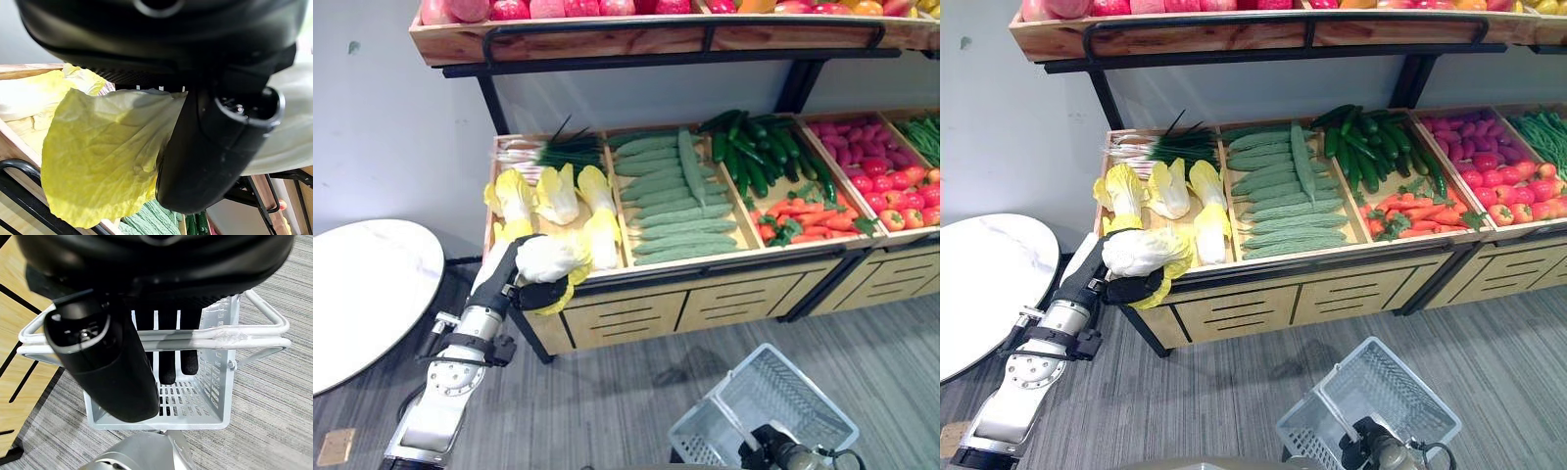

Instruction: Get the vegetables into the basket

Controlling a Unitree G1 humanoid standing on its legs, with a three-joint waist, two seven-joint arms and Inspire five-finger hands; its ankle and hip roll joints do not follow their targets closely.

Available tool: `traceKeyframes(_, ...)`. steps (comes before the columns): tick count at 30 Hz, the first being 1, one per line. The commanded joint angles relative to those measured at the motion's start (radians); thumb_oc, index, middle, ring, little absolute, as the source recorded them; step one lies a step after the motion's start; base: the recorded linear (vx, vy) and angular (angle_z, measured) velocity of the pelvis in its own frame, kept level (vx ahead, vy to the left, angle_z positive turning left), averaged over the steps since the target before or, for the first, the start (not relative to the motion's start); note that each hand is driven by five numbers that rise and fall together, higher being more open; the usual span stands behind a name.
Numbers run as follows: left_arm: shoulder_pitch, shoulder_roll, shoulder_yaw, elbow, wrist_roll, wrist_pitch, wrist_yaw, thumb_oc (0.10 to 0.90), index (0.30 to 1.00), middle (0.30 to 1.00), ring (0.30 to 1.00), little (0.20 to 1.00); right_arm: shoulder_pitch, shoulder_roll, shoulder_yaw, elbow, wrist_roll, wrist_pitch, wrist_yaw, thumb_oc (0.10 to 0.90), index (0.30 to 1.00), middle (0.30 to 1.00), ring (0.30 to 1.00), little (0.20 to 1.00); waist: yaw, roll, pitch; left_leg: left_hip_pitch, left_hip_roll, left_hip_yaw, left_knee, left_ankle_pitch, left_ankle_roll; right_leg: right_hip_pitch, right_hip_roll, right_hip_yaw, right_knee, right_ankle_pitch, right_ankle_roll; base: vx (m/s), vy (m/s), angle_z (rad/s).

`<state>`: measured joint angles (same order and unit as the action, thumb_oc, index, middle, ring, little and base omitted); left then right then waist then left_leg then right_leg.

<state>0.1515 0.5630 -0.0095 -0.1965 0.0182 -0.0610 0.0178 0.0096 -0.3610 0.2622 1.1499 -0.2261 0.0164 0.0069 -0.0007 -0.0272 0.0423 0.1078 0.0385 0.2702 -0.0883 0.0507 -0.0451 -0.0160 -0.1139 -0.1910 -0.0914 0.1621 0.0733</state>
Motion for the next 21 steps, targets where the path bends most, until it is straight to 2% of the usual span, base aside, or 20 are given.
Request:
traceKeyframes(1,-0.123,0.051,0.008,-0.148,-0.060,-0.093,0.026,0.400,0.300,0.300,0.300,0.300,-0.065,-0.007,-0.001,0.017,0.049,-0.019,-0.021,0.400,0.300,0.300,0.300,0.300,-0.017,-0.054,-0.017,-0.035,-0.006,-0.083,0.029,-0.062,0.006,0.019,-0.118,0.018,0.020,-0.021,0.131,-0.02,0.040,-0.05)
traceKeyframes(5,-0.144,0.064,-0.011,-0.149,-0.055,-0.094,0.018,0.400,0.300,0.300,0.300,0.300,-0.061,-0.016,-0.011,0.004,0.049,-0.019,-0.022,0.400,0.300,0.300,0.300,0.300,-0.022,-0.060,-0.007,-0.049,-0.013,-0.072,0.067,-0.083,0.012,0.009,-0.126,0.032,0.025,-0.015,0.135,-0.02,0.054,-0.15)
traceKeyframes(7,-0.186,0.075,-0.043,-0.148,-0.062,-0.093,0.008,0.400,0.300,0.300,0.300,0.300,-0.049,-0.027,-0.016,-0.020,0.041,-0.022,-0.021,0.400,0.300,0.300,0.300,0.300,-0.043,-0.074,0.017,-0.084,-0.028,-0.053,0.144,-0.119,0.021,-0.009,-0.144,0.050,0.039,-0.003,0.142,-0.06,0.100,-0.18)
traceKeyframes(10,-0.225,0.075,-0.078,-0.138,-0.076,-0.093,0.000,0.400,0.300,0.300,0.300,0.300,-0.058,-0.036,-0.002,-0.031,0.018,-0.021,-0.022,0.400,0.300,0.300,0.300,0.300,-0.052,-0.080,0.037,-0.107,-0.031,-0.040,0.185,-0.142,0.027,-0.032,-0.151,0.070,0.050,0.005,0.144,-0.06,0.074,-0.19)
traceKeyframes(16,-0.270,0.077,-0.110,-0.124,-0.083,-0.093,0.004,0.400,0.300,0.300,0.300,0.300,-0.083,-0.048,0.010,-0.094,-0.004,-0.021,-0.020,0.400,0.300,0.300,0.300,0.300,-0.081,-0.090,0.074,-0.111,-0.034,0.053,0.203,-0.169,0.040,-0.103,-0.154,0.132,0.061,0.056,0.166,-0.07,0.067,-0.51)
traceKeyframes(19,-0.279,0.092,-0.109,-0.115,-0.084,-0.093,0.009,0.400,0.300,0.300,0.300,0.300,-0.100,-0.042,0.019,-0.115,-0.005,-0.022,-0.019,0.400,0.300,0.300,0.300,0.300,-0.087,-0.082,0.097,-0.095,-0.011,0.119,0.178,-0.164,0.034,-0.142,-0.158,0.108,0.075,0.084,0.176,-0.07,0.016,-0.92)
traceKeyframes(21,-0.294,0.097,-0.119,-0.115,-0.096,-0.090,0.009,0.400,0.300,0.300,0.300,0.300,-0.104,-0.037,0.022,-0.113,-0.004,-0.021,-0.024,0.400,0.300,0.300,0.300,0.300,-0.089,-0.070,0.102,-0.100,0.004,0.130,0.169,-0.148,0.031,-0.136,-0.172,0.077,0.086,0.067,0.169,-0.07,-0.036,-0.34)
